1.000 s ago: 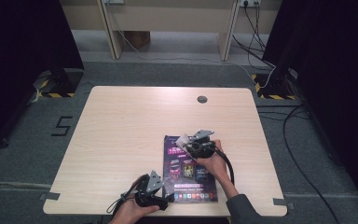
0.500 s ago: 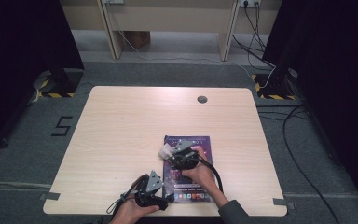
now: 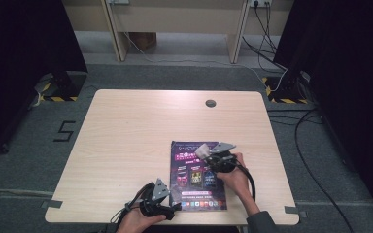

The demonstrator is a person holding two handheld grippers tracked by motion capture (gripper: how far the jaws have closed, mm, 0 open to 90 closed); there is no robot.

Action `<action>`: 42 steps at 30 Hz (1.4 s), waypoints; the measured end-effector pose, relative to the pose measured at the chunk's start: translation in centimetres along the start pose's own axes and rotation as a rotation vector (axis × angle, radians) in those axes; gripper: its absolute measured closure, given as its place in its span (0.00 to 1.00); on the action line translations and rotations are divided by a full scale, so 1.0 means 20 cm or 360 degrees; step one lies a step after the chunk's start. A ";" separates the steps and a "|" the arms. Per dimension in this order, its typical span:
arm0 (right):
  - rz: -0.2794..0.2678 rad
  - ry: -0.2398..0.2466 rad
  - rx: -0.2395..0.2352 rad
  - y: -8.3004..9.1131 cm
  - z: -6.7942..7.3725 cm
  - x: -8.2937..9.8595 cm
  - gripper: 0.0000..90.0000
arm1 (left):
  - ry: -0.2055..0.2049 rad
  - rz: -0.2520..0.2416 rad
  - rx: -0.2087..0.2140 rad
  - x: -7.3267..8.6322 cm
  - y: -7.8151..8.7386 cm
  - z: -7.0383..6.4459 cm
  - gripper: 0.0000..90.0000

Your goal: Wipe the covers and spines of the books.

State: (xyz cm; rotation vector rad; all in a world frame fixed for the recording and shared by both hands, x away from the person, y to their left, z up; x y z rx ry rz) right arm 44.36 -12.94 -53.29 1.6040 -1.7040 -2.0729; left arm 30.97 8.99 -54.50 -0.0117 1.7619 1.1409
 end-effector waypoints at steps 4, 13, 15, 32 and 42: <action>0.0013 -0.0067 0.0067 0.03 -0.10 0.05 0.83 | -0.0027 0.0014 0.0009 0.01 0.02 -0.02 0.23; 0.0020 -0.0049 0.0096 0.03 -0.09 0.05 0.83 | -0.0050 0.0009 0.0068 0.02 0.04 -0.05 0.41; 0.0023 -0.0044 0.0102 0.03 -0.09 0.05 0.83 | -0.0069 0.0037 0.0075 0.03 0.04 -0.06 0.41; 0.0000 -0.0036 0.0072 -0.03 -0.03 -0.02 0.83 | -0.0068 0.0077 0.0029 -0.04 -0.04 -0.03 0.41; -0.0055 0.0147 -0.0177 -0.09 0.34 -0.14 0.83 | -0.0019 0.0040 0.0008 -0.04 -0.05 -0.01 0.43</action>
Point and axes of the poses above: each handheld gripper's, and its own axes: y roughly backward along the jaws, x roughly out of its underside, z roughly to its left, the point moved 5 cm from there along -y, roughly forward along the jaws, and after that the axes turned 3 degrees about y, right-handed, at the moved point
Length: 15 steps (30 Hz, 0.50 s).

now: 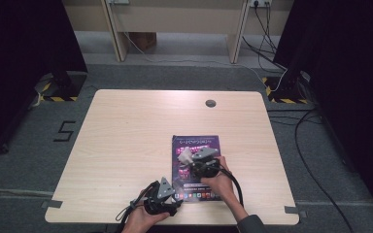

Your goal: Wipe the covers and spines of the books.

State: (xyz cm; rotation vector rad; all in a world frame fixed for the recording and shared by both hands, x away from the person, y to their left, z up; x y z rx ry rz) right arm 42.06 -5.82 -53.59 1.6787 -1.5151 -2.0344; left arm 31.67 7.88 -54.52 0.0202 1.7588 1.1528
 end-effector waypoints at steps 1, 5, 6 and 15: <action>-0.0002 0.0024 -0.0015 -0.01 0.03 -0.01 0.83 | 0.0010 0.0000 0.0000 0.00 0.00 0.00 0.43; -0.0009 0.0077 -0.0107 -0.02 0.13 -0.04 0.82 | 0.0062 0.0003 0.0006 0.03 0.04 0.02 0.36; -0.0006 0.0091 -0.0114 -0.01 0.14 -0.04 0.82 | 0.0065 -0.0006 0.0011 0.04 0.05 0.02 0.35; 0.0026 0.0022 0.0018 0.04 -0.03 0.03 0.83 | 0.0098 -0.0025 0.0004 0.07 0.13 0.07 0.27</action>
Point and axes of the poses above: each handheld gripper's, and its own axes: y roughly backward along the jaws, x roughly out of its underside, z roughly to its left, the point moved 5 cm from there along -y, roughly forward along the jaws, and after that the axes turned 3 degrees about y, right-handed, at the moved point
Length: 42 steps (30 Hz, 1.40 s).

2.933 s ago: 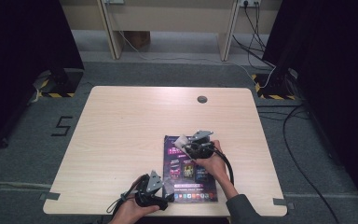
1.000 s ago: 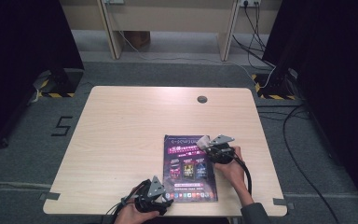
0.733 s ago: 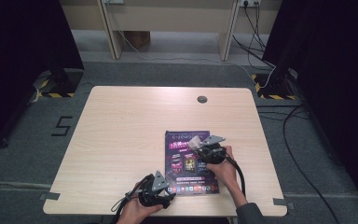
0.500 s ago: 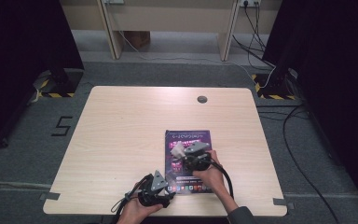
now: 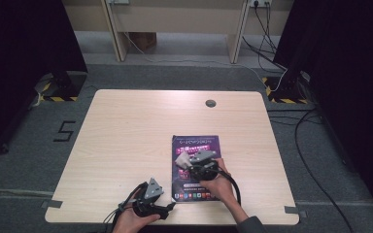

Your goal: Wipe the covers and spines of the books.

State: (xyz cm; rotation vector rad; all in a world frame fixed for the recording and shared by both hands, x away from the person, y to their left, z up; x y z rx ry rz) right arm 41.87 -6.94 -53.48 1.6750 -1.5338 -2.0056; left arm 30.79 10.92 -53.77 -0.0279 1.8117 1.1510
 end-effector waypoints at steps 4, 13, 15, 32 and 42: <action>0.0031 -0.0106 0.0145 0.06 -0.19 0.09 0.83 | -0.0006 -0.0003 -0.0021 0.01 0.02 0.02 0.23; 0.0015 -0.0268 0.0233 0.11 -0.36 0.18 0.83 | -0.0013 0.0006 -0.0019 0.04 0.05 0.01 0.22; 0.0015 -0.0282 0.0242 0.11 -0.38 0.18 0.83 | -0.0012 0.0007 -0.0020 0.04 0.05 0.02 0.22; 0.0026 -0.0317 0.0334 0.06 -0.45 0.14 0.83 | -0.0009 0.0019 -0.0023 0.03 0.03 0.02 0.22; -0.0002 -0.0146 0.0134 0.02 -0.18 0.05 0.83 | -0.0001 0.0010 -0.0028 0.03 0.04 0.03 0.21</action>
Point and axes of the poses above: each handheld gripper's, and its own axes: y roughly backward along the jaws, x roughly out of its underside, z roughly to its left, the point moved 5 cm from there along -y, roughly forward along the jaws, and after that the axes turned 3 degrees about y, right-handed, at the moved point
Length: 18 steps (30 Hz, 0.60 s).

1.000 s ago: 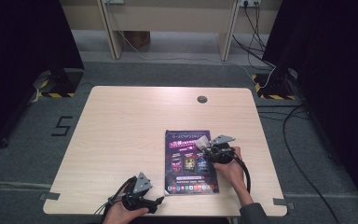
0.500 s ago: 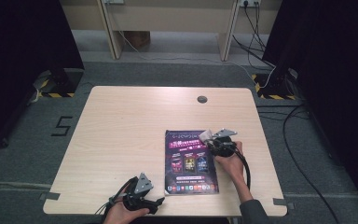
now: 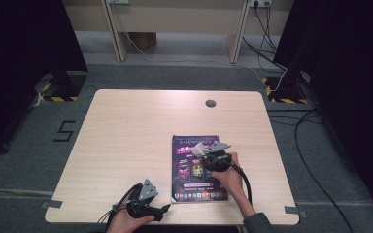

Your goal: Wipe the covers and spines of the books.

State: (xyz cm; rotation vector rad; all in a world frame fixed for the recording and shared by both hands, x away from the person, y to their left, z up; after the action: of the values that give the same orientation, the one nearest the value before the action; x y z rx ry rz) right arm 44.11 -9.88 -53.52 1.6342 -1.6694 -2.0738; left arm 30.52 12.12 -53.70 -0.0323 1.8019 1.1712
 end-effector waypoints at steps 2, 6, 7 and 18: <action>-0.0005 0.0039 -0.0041 0.00 0.06 -0.02 0.82 | 0.0006 0.0002 -0.0003 0.00 0.00 0.00 0.21; -0.0015 0.0119 -0.0124 -0.01 0.20 -0.04 0.83 | 0.0010 -0.0003 -0.0010 0.00 0.00 0.01 0.21; -0.0019 0.0136 -0.0141 -0.01 0.23 -0.05 0.83 | 0.0008 -0.0001 -0.0010 0.00 0.00 0.01 0.21; -0.0040 0.0243 -0.0289 0.03 0.48 -0.04 0.82 | 0.0004 0.0000 -0.0015 0.00 0.00 0.01 0.21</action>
State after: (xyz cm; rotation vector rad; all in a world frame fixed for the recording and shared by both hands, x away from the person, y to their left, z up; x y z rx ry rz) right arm 37.39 -2.99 -53.69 1.7137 -1.3782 -1.9872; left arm 30.68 12.29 -53.71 -0.0395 1.7987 1.1801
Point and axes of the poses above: each handheld gripper's, and its own axes: y roughly backward along the jaws, x roughly out of its underside, z roughly to its left, the point moved 5 cm from there along -y, roughly forward along the jaws, and after that the axes turned 3 degrees about y, right-handed, at the moved point
